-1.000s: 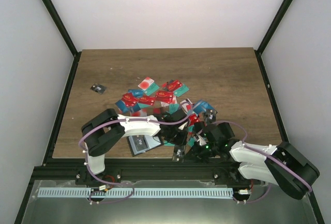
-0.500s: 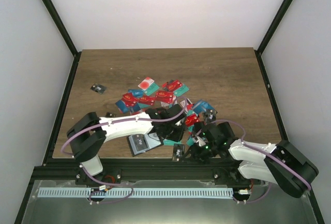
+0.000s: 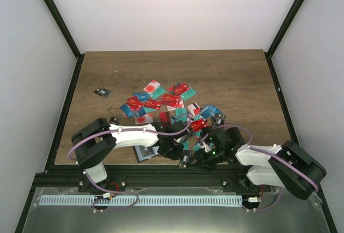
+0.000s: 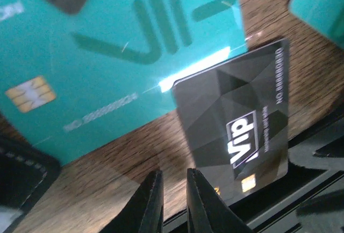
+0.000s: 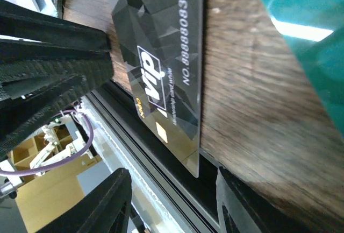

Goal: Put the credit cards into the card holder
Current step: Pick up the credit card from the center of the board.

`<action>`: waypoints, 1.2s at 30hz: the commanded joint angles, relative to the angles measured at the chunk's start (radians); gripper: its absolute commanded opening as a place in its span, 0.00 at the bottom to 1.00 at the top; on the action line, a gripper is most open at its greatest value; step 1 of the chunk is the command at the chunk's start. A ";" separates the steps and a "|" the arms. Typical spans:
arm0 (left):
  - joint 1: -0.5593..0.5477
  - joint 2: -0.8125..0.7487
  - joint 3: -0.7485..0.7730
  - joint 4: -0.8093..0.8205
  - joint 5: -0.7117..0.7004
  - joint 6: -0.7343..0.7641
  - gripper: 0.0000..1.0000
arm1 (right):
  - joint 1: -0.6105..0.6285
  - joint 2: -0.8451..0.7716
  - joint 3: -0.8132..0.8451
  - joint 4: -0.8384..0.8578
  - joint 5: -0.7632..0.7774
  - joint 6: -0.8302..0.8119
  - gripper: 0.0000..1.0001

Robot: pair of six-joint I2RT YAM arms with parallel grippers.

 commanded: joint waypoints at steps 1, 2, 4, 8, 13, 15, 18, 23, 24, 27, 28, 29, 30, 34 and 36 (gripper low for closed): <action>-0.030 0.045 0.005 0.047 0.031 -0.042 0.15 | -0.005 0.064 -0.027 0.027 0.071 0.008 0.46; -0.037 0.053 0.007 0.054 0.036 -0.047 0.15 | -0.005 0.075 -0.026 0.037 0.073 0.007 0.46; -0.048 0.067 0.007 0.069 0.045 -0.050 0.15 | -0.005 0.095 -0.026 0.052 0.075 0.007 0.45; -0.056 0.083 0.005 0.072 0.052 -0.043 0.15 | -0.005 0.110 -0.028 0.084 0.081 0.011 0.40; -0.056 0.084 -0.003 0.084 0.060 -0.042 0.15 | -0.005 0.109 -0.023 0.086 0.088 0.006 0.30; -0.056 0.079 -0.006 0.086 0.059 -0.044 0.15 | -0.005 0.107 -0.023 0.084 0.089 0.007 0.25; -0.056 0.065 -0.003 0.079 0.049 -0.044 0.15 | -0.005 0.091 -0.014 0.054 0.099 0.001 0.11; -0.045 -0.026 0.017 0.027 -0.034 -0.065 0.15 | -0.005 -0.009 0.051 -0.105 0.123 -0.063 0.01; -0.041 -0.059 0.022 0.016 -0.055 -0.072 0.16 | -0.005 -0.035 0.070 -0.139 0.124 -0.081 0.01; -0.013 -0.162 0.036 -0.024 -0.088 -0.084 0.19 | -0.007 -0.104 0.135 -0.224 0.120 -0.135 0.01; 0.007 -0.195 0.040 -0.041 -0.090 -0.087 0.21 | -0.008 -0.121 0.158 -0.245 0.113 -0.149 0.01; 0.023 -0.232 0.041 -0.056 -0.085 -0.091 0.23 | -0.009 -0.130 0.186 -0.256 0.101 -0.164 0.01; 0.043 -0.268 0.042 -0.070 -0.071 -0.094 0.24 | -0.011 -0.133 0.214 -0.265 0.091 -0.176 0.01; 0.113 -0.428 0.047 -0.120 -0.036 -0.088 0.31 | -0.020 -0.090 0.342 -0.263 0.025 -0.267 0.01; 0.161 -0.509 0.029 -0.104 0.013 -0.075 0.35 | -0.028 -0.059 0.404 -0.242 -0.036 -0.319 0.01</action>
